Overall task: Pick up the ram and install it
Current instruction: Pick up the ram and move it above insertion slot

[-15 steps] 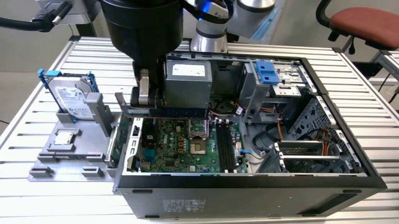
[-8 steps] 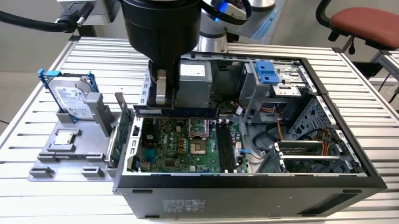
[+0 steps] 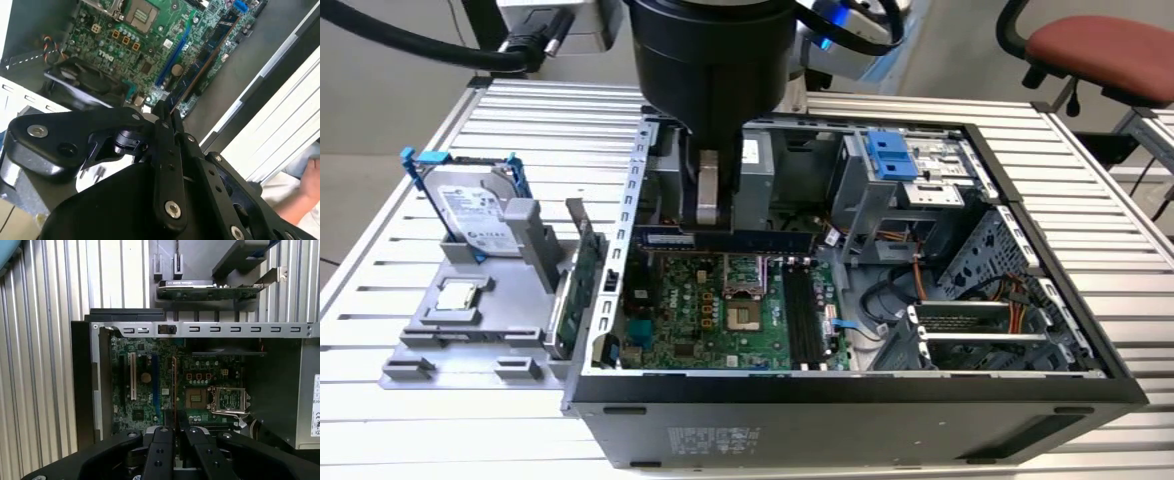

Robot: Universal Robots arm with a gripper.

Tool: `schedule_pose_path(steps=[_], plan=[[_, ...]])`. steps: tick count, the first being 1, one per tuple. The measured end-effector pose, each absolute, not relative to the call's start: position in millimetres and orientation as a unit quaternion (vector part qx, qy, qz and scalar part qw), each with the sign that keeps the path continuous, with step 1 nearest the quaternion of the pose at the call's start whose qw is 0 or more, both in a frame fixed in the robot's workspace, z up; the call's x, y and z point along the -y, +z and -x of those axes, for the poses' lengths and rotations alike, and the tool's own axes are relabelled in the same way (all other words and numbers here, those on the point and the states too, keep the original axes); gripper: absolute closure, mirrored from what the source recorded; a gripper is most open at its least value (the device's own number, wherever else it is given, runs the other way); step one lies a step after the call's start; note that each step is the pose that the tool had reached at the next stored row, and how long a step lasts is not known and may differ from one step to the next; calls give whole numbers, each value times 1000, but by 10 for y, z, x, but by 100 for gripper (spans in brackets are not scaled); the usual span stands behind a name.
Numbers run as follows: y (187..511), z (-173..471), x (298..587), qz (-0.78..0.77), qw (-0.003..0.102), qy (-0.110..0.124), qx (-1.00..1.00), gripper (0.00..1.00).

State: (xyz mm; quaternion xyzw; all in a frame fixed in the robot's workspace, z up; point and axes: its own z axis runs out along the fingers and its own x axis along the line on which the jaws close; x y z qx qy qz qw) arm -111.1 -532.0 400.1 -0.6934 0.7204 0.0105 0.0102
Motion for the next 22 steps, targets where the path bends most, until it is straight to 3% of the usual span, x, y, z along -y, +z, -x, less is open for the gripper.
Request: schedule_pose_path(steps=[22], plan=[[4001, 794, 5320, 678, 10, 10, -735, 100]])
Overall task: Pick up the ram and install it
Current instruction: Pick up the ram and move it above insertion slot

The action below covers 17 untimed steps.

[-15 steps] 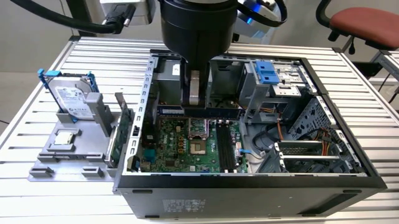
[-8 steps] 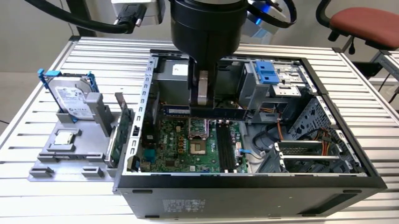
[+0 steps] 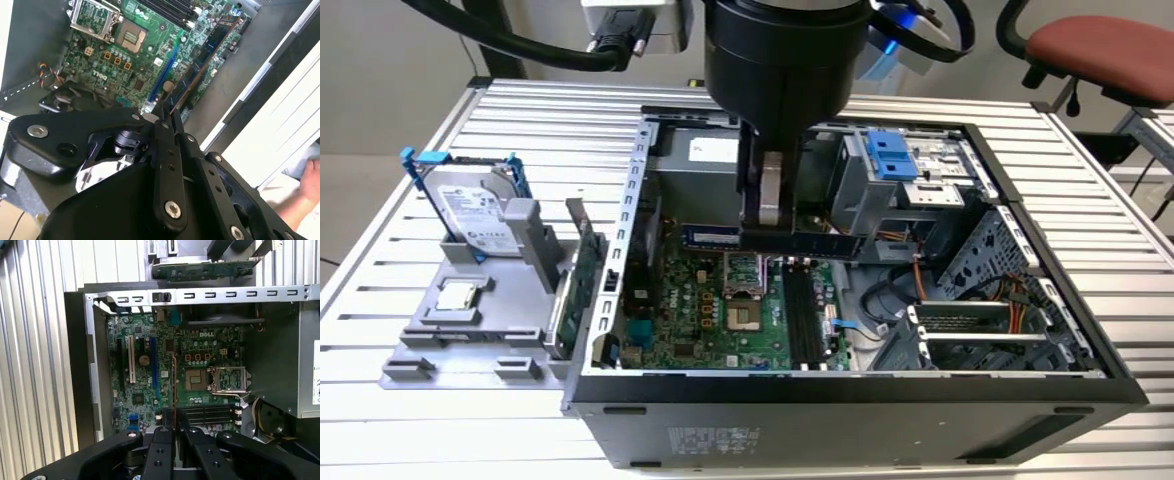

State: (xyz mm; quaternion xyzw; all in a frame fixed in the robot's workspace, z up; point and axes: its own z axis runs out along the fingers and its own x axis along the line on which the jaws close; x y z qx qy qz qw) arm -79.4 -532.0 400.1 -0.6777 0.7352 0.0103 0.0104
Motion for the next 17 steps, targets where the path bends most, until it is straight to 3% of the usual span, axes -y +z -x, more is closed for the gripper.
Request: schedule_pose_path(steps=[17], plan=[[4002, 518, 5320, 673, 10, 10, -739, 100]])
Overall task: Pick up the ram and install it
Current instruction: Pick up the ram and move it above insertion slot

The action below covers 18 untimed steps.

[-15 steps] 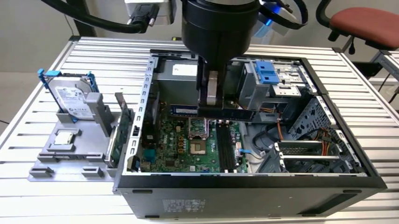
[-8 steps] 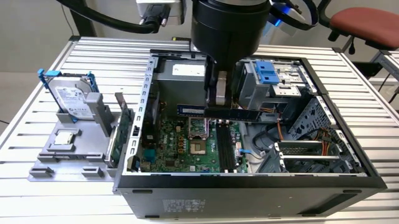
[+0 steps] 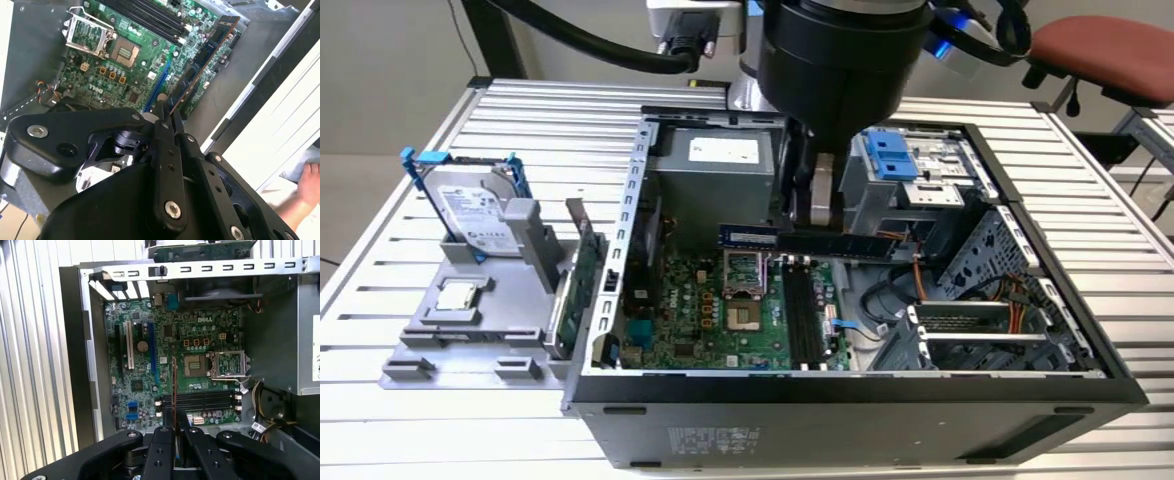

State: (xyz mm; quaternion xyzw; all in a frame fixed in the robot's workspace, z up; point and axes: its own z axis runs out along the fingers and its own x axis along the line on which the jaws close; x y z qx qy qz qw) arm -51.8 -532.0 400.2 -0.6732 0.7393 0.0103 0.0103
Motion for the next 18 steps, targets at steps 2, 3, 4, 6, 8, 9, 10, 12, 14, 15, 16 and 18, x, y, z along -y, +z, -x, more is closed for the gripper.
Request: schedule_pose_path(steps=[2, 3, 4, 6, 8, 9, 10, 12, 14, 15, 16, 18], plan=[[4001, 483, 5320, 673, 10, 10, -739, 100], [4001, 466, 5320, 673, 10, 10, -739, 100], [4002, 450, 5320, 673, 10, 10, -739, 100], [4002, 417, 5320, 673, 10, 10, -739, 100], [4001, 383, 5320, 673, 10, 10, -739, 100], [4002, 364, 5320, 673, 10, 10, -739, 100], [4001, 344, 5320, 673, 10, 10, -739, 100], [4001, 305, 5320, 673, 10, 10, -739, 100], [4001, 268, 5320, 673, 10, 10, -739, 100], [4001, 251, 5320, 673, 10, 10, -739, 100], [4001, 234, 5320, 673, 10, 10, -739, 100], [4001, 197, 5320, 673, 10, 10, -739, 100]])
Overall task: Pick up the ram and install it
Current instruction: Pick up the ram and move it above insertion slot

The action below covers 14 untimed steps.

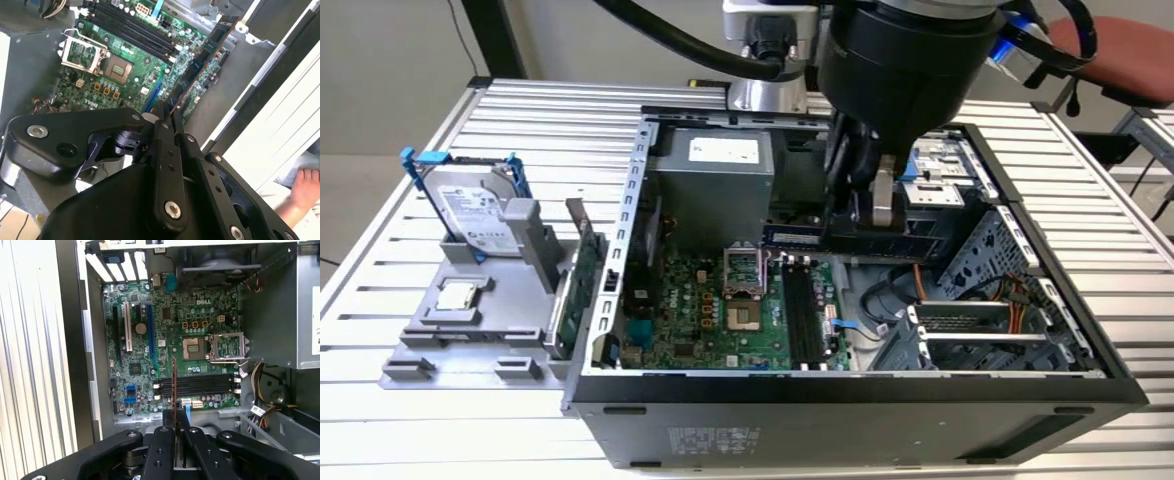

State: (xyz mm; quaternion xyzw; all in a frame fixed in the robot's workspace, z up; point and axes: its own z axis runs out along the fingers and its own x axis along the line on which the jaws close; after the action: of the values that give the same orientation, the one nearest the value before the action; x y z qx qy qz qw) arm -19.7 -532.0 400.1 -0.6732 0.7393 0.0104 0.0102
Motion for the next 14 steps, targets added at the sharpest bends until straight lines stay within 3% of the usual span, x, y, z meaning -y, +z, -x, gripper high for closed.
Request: schedule_pose_path(steps=[14], plan=[[4001, 34, 5320, 673, 10, 10, -739, 100]])
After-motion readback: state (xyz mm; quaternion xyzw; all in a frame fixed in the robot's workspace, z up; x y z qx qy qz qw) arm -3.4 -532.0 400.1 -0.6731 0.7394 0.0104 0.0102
